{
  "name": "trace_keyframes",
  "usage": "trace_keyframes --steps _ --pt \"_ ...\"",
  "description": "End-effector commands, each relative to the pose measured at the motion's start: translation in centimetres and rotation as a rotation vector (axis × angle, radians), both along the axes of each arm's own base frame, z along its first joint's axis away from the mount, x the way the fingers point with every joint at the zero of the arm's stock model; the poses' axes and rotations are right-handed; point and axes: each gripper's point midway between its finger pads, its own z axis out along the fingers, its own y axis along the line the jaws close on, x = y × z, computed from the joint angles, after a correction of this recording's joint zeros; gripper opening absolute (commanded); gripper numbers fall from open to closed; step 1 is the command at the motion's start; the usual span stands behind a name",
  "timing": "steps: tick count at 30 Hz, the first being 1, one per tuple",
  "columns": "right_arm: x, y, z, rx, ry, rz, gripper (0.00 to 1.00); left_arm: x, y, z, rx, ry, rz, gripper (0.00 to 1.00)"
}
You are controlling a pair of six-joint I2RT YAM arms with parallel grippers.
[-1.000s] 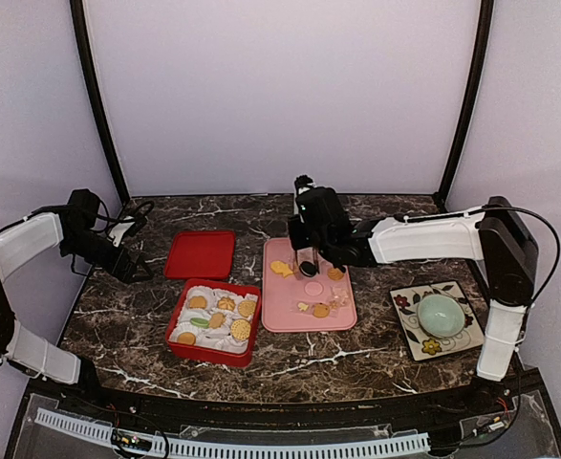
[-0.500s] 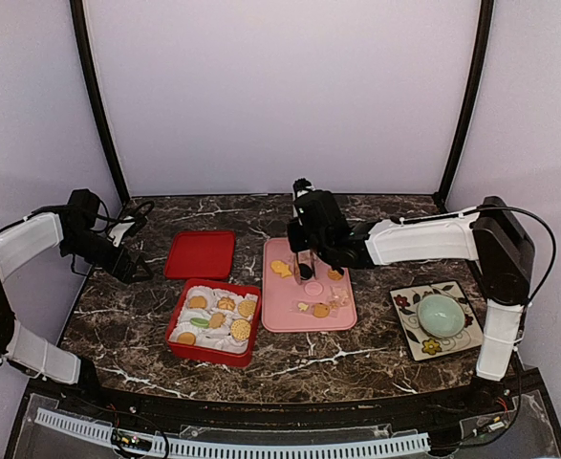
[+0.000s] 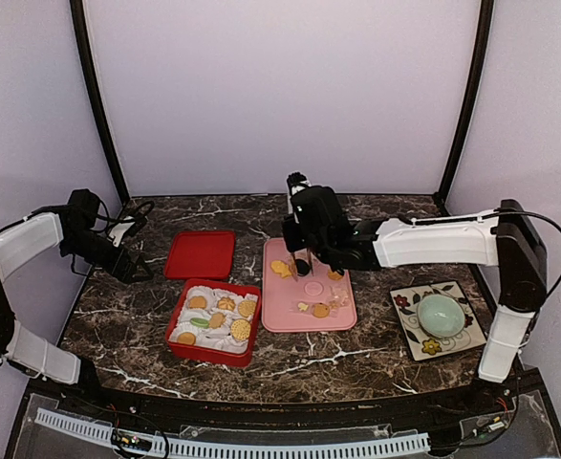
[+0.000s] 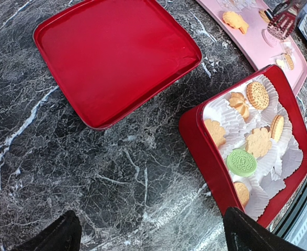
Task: Pack the cookies
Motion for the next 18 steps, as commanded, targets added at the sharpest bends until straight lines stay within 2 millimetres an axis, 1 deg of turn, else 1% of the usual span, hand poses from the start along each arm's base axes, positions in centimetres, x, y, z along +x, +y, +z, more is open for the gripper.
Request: trace_keyframes --steps 1,5,8,11,13,16,18 --pt "-4.6 3.2 7.9 0.085 -0.120 0.088 0.20 -0.3 0.2 0.3 0.006 -0.013 -0.006 0.97" --pt "-9.8 6.3 9.8 0.088 -0.138 0.183 0.20 -0.3 0.1 0.0 0.002 -0.005 -0.008 0.97" --pt "-13.1 8.4 10.4 0.108 -0.132 0.253 0.21 -0.3 0.1 0.0 -0.003 -0.001 -0.008 0.97" --pt "-15.5 10.5 10.3 0.146 -0.103 0.326 0.21 -0.3 0.0 0.1 -0.006 -0.002 -0.007 0.97" --pt "-16.8 12.2 9.7 0.160 -0.083 0.372 0.21 -0.2 0.0 0.1 -0.007 -0.003 -0.006 0.97" --pt "-18.3 14.5 8.8 0.164 -0.059 0.424 0.21 -0.2 0.0 0.3 -0.010 -0.006 -0.004 0.97" --pt "-19.1 15.7 8.0 0.168 -0.040 0.453 0.21 -0.2 0.0 0.3 -0.011 -0.005 -0.003 0.97"
